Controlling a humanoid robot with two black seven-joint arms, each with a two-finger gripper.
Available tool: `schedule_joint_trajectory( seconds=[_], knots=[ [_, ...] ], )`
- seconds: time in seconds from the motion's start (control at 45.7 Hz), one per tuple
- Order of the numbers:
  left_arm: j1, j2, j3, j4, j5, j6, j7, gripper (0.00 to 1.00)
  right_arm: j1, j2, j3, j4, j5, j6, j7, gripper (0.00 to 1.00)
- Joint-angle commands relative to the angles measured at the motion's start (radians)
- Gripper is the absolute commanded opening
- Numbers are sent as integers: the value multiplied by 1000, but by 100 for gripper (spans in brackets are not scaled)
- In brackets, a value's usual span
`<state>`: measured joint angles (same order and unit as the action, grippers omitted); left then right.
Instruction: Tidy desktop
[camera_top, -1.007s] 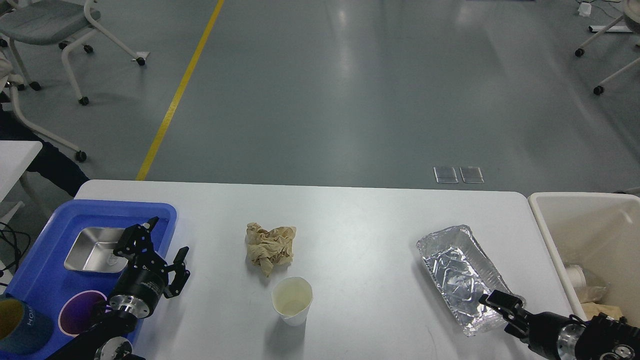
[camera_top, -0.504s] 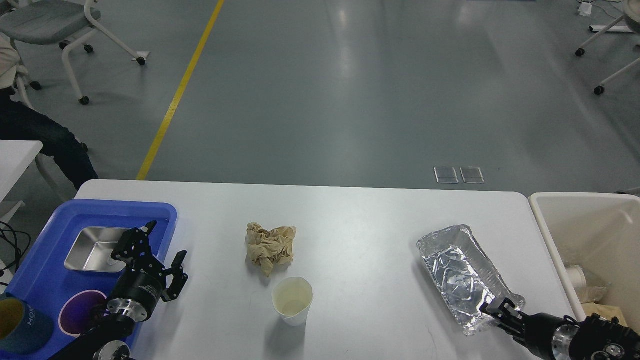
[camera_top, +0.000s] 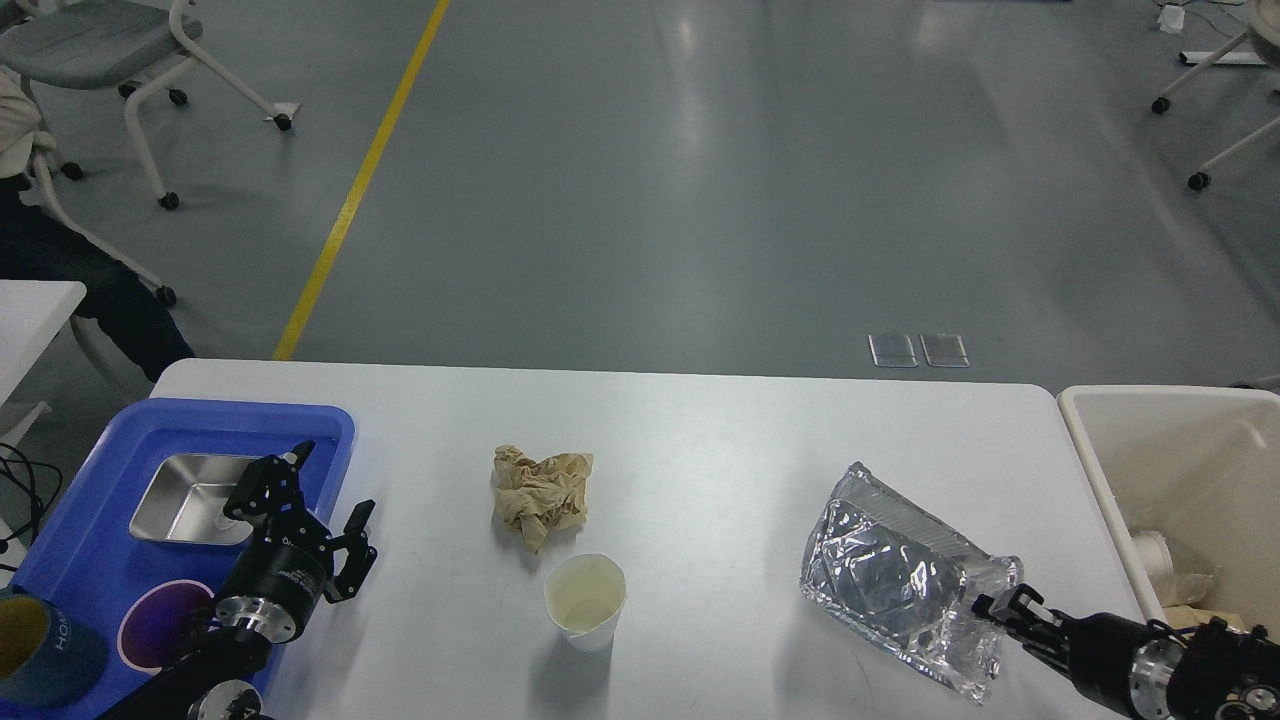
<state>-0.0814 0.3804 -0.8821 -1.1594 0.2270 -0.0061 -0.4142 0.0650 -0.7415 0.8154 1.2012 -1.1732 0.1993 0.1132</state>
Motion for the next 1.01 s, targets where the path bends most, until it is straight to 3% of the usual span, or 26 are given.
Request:
schedule_joint_trajectory(
  seconds=[0.0, 0.197, 0.372, 0.526, 0.657, 0.985],
  knots=[
    [-3, 0, 0, 0, -1, -2, 0, 96, 18, -81, -2, 31, 1, 31, 13, 0],
    [-6, -2, 0, -9, 0, 0, 0, 96, 39, -314, -4, 144, -3, 164, 13, 0],
    [-6, 0, -2, -14, 0, 3, 0, 96, 56, -521, -1, 279, -45, 184, 11, 0],
    [-6, -2, -2, -20, 0, 9, -3, 96, 104, -613, 1, 325, -51, 235, 11, 0],
    [-6, -3, 0, -22, 2, 18, -8, 96, 162, -573, 1, 327, -156, 308, 10, 0],
    [-6, 6, 5, -43, 3, 55, -9, 96, 390, -248, -27, 204, -404, 540, 3, 0]
  ],
)
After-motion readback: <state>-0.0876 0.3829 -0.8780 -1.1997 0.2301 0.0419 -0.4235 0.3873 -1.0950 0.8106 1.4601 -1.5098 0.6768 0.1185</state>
